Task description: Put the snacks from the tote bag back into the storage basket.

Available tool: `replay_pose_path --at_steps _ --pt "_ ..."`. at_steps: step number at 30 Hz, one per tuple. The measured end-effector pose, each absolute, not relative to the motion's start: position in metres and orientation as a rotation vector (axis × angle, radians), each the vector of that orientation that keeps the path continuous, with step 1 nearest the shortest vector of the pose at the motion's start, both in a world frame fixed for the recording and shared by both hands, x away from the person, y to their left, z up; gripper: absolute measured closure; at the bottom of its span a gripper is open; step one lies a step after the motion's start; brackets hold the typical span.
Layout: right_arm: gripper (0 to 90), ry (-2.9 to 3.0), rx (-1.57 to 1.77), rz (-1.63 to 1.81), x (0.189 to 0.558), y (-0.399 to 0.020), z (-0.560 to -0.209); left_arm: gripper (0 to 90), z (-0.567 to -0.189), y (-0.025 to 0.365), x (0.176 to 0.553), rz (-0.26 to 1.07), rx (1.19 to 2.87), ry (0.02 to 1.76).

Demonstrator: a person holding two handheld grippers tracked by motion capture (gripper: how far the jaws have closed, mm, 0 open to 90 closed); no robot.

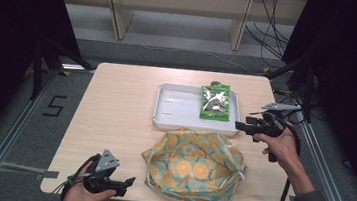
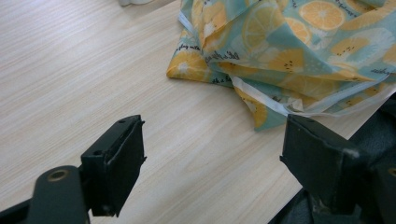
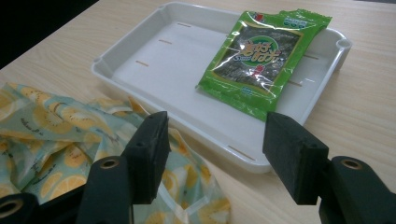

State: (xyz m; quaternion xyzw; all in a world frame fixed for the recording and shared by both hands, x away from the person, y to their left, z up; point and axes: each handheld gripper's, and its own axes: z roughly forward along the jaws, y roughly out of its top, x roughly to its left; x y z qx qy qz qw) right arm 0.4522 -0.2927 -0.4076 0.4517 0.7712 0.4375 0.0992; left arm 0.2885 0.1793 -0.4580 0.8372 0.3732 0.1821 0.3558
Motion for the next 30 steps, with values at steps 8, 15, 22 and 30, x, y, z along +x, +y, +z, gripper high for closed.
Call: replay_pose_path --at_steps 8,15,22,30 --pt "40.6 2.280 1.310 1.268 0.447 -0.298 -0.414 20.2 -0.458 0.179 0.288 0.472 2.159 0.969" --pt "40.5 2.277 1.306 1.299 0.439 -0.303 -0.416 20.3 -0.458 0.179 0.288 0.470 2.158 0.970" --pt "40.3 2.273 1.347 1.312 0.427 -0.305 -0.417 20.3 -0.458 0.177 0.286 0.443 2.146 1.007" --pt "40.0 2.285 1.339 1.303 0.416 -0.308 -0.423 20.2 -0.458 0.178 0.286 0.444 2.148 1.002"
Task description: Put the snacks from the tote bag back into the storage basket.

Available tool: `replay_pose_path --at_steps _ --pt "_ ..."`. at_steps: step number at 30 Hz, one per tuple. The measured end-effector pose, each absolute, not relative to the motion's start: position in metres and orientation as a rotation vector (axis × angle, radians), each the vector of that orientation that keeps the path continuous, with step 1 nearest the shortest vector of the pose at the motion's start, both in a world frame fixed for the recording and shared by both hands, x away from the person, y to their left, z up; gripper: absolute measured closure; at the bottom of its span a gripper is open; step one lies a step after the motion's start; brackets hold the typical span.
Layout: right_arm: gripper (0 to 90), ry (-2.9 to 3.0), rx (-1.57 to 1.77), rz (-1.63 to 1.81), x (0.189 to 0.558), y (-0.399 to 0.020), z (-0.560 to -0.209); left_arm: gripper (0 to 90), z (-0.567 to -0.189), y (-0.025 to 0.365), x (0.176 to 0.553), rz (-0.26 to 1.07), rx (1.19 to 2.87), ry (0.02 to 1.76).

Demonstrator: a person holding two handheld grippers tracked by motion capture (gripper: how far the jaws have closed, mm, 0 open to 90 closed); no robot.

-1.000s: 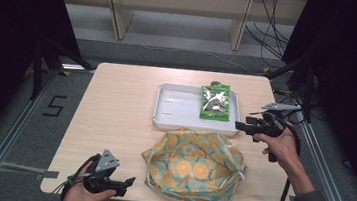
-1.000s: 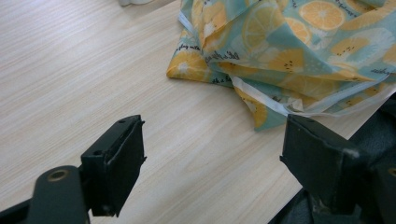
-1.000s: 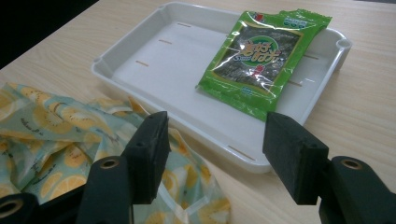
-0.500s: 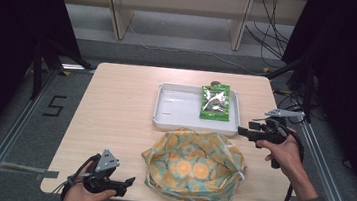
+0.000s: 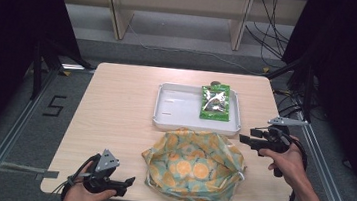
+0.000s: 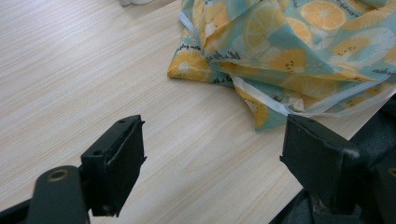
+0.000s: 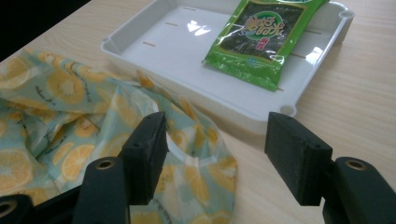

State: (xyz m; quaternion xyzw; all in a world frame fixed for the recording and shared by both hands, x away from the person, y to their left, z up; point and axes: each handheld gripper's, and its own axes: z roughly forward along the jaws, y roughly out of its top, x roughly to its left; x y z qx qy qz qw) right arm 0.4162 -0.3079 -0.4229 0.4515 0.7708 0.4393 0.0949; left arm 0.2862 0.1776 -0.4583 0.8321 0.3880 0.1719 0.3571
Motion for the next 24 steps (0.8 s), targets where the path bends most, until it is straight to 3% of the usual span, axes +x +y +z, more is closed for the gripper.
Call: replay_pose_path --at_steps 24 --pt "37.4 2.327 1.356 1.258 0.377 -0.323 -0.440 20.3 -0.458 0.179 0.286 0.445 2.165 0.995"
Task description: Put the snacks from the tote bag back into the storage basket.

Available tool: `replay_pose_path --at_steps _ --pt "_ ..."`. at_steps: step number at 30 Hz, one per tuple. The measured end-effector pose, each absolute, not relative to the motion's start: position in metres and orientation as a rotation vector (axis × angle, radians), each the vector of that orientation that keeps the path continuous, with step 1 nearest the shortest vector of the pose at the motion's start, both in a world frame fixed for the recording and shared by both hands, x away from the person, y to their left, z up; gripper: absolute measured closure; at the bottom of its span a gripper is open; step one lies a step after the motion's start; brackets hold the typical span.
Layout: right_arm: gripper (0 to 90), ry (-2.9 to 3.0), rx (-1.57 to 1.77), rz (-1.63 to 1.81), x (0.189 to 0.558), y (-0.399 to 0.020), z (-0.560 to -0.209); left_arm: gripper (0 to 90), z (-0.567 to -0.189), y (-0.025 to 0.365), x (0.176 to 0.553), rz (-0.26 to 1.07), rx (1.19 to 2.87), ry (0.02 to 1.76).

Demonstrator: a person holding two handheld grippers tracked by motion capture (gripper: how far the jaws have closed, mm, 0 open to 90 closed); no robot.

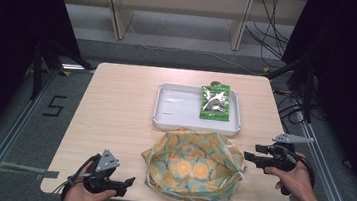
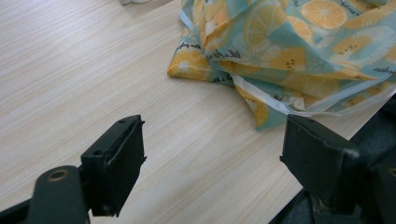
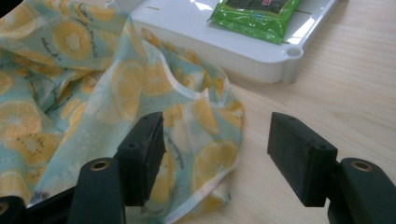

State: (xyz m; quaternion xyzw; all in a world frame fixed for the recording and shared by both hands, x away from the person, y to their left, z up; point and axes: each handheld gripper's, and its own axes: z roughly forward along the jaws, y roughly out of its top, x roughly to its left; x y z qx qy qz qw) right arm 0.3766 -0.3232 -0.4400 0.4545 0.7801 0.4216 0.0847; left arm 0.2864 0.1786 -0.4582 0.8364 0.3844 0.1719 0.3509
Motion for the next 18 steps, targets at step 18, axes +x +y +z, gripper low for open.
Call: replay_pose_path --at_steps 18 --pt "35.1 2.357 1.355 1.200 0.345 -0.331 -0.448 20.2 -0.458 0.179 0.287 0.450 2.162 0.997"
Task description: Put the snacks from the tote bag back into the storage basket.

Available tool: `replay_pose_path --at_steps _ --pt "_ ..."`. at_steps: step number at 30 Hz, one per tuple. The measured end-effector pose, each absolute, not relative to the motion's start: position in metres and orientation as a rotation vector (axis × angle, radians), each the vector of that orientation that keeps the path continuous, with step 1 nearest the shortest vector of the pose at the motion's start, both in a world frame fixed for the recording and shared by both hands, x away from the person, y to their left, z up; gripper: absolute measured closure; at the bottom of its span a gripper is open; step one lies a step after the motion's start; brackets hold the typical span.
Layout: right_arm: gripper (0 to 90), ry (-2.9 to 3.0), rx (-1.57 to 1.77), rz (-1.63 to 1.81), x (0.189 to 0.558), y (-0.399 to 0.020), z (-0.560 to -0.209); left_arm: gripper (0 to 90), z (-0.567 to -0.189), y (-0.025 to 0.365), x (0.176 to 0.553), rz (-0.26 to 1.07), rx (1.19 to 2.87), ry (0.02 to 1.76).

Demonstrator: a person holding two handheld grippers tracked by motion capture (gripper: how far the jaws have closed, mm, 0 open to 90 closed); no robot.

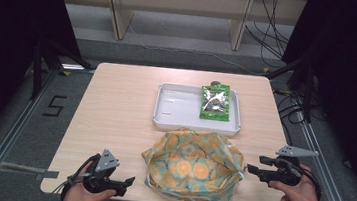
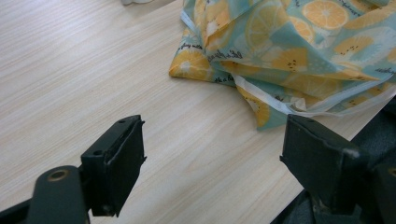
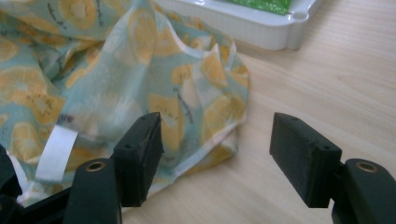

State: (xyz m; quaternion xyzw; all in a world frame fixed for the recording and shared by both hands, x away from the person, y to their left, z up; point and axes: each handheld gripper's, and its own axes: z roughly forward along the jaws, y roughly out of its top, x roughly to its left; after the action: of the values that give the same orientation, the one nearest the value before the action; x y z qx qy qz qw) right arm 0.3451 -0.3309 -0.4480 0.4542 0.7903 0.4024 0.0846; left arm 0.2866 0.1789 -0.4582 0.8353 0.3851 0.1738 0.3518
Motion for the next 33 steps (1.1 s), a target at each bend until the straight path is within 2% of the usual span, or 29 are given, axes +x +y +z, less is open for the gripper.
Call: replay_pose_path --at_steps 25,33 --pt "33.4 2.432 1.317 1.171 0.306 -0.326 -0.461 20.2 -0.458 0.180 0.287 0.460 2.175 0.986" --pt "33.0 2.467 1.251 1.128 0.304 -0.325 -0.463 20.2 -0.458 0.180 0.287 0.461 2.173 0.988"
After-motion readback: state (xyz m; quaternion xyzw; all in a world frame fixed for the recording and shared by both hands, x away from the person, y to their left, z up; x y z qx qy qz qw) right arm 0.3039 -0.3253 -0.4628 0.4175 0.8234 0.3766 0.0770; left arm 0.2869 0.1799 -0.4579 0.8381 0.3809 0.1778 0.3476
